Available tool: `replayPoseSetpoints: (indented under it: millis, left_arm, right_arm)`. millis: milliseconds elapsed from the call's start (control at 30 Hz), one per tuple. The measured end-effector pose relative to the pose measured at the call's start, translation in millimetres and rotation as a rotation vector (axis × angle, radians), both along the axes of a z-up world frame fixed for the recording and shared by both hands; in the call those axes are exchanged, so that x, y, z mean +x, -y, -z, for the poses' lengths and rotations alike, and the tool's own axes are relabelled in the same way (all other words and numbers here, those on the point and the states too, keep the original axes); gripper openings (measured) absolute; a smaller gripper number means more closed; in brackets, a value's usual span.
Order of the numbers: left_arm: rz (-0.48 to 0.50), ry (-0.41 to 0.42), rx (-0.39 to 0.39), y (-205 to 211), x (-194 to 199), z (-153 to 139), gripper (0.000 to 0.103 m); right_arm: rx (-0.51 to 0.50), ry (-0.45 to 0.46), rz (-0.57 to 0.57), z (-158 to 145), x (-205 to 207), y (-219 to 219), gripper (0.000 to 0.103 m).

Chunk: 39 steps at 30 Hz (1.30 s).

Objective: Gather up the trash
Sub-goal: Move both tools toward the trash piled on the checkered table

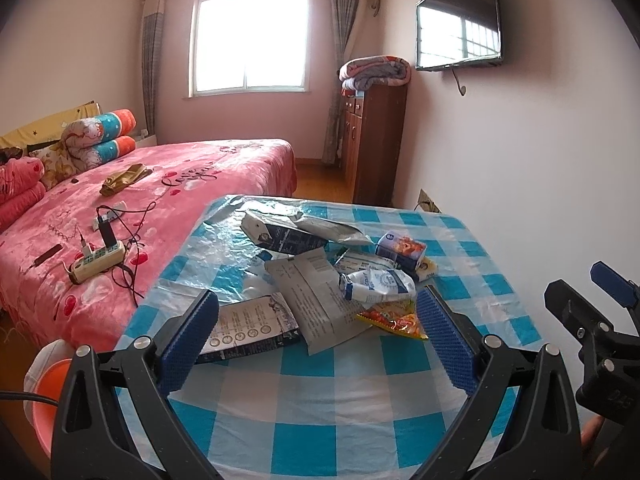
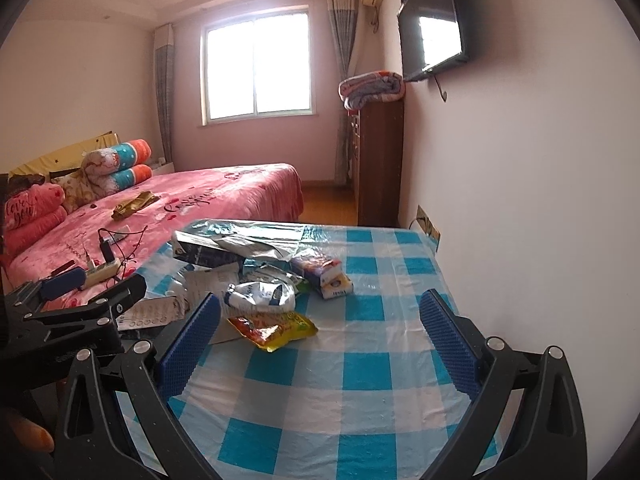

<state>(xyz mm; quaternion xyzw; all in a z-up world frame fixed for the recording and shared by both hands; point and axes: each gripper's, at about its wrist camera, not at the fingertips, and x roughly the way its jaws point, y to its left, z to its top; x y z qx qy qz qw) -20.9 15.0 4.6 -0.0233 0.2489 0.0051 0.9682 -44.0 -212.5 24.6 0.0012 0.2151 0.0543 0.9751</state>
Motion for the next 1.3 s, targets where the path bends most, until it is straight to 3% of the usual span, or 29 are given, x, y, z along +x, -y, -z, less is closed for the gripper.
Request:
replayPoseSetpoints:
  millis: [767, 967, 1133, 1300]
  left_arm:
    - [0.012, 0.095, 0.022, -13.7, -47.0, -31.5, 0.1]
    - [0.02, 0.098, 0.03, -11.8, -52.2, -34.8, 0.099]
    - [0.033, 0.072, 0.024, -13.4, -61.7, -26.4, 0.1]
    - [0.032, 0.037, -0.032, -17.3, -80.8, -1.9, 0.1]
  right_arm:
    - [-0.01, 0.077, -0.061, -46.8, -50.5, -23.8, 0.098]
    - [-0.016, 0.058, -0.065, -48.8, -51.7, -26.5, 0.098]
    - [-0.024, 0.04, -0.062, -44.3, -50.6, -28.8, 0.098]
    - [-0.042, 0.029, -0.055, -37.2, -50.9, -31.1, 0.098]
